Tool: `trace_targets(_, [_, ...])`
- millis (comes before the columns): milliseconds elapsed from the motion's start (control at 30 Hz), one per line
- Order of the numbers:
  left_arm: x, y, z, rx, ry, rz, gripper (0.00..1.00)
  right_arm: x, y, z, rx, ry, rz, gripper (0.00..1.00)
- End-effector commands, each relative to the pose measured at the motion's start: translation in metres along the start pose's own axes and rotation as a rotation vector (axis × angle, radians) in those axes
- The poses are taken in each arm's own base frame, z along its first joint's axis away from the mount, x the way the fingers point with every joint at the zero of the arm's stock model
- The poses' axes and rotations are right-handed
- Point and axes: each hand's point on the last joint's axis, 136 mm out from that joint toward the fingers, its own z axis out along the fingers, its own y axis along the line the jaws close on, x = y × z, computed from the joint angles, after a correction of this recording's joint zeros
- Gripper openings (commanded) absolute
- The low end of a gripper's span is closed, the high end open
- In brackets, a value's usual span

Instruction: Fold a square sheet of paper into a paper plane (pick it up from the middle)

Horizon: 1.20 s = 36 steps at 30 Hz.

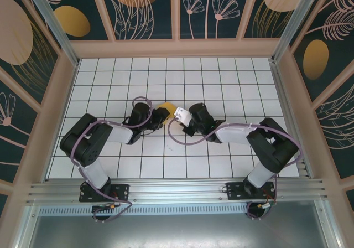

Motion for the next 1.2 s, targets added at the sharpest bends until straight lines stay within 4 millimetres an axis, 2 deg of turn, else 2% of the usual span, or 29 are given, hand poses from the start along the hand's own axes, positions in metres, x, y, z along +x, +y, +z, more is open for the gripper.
trace_targets(0, [-0.014,-0.02,-0.012,-0.001,-0.062,0.067,0.42,0.005,0.021,0.006,-0.166,0.067,0.207,0.0])
trace_targets(67, [-0.017,-0.02,-0.018,-0.015,-0.078,0.082,0.47,0.005,0.026,0.011,-0.207,0.091,0.283,0.0])
trace_targets(333, [-0.019,-0.016,-0.031,-0.046,-0.107,0.121,0.5,-0.001,0.039,0.019,-0.344,0.08,0.551,0.0])
trace_targets(567, [-0.019,-0.036,-0.039,-0.04,-0.102,0.231,0.5,-0.024,0.038,0.007,-0.504,0.007,0.783,0.0])
trace_targets(700, [-0.017,-0.044,-0.043,-0.037,-0.093,0.279,0.49,-0.029,0.04,0.003,-0.57,-0.008,0.87,0.0])
trace_targets(1000, [0.001,-0.036,-0.023,-0.017,0.042,0.284,0.39,-0.008,0.033,0.014,-0.631,-0.016,1.089,0.0])
trace_targets(1167, [0.009,-0.037,-0.01,0.0,0.103,0.296,0.38,0.0,0.033,0.017,-0.655,-0.016,1.179,0.0])
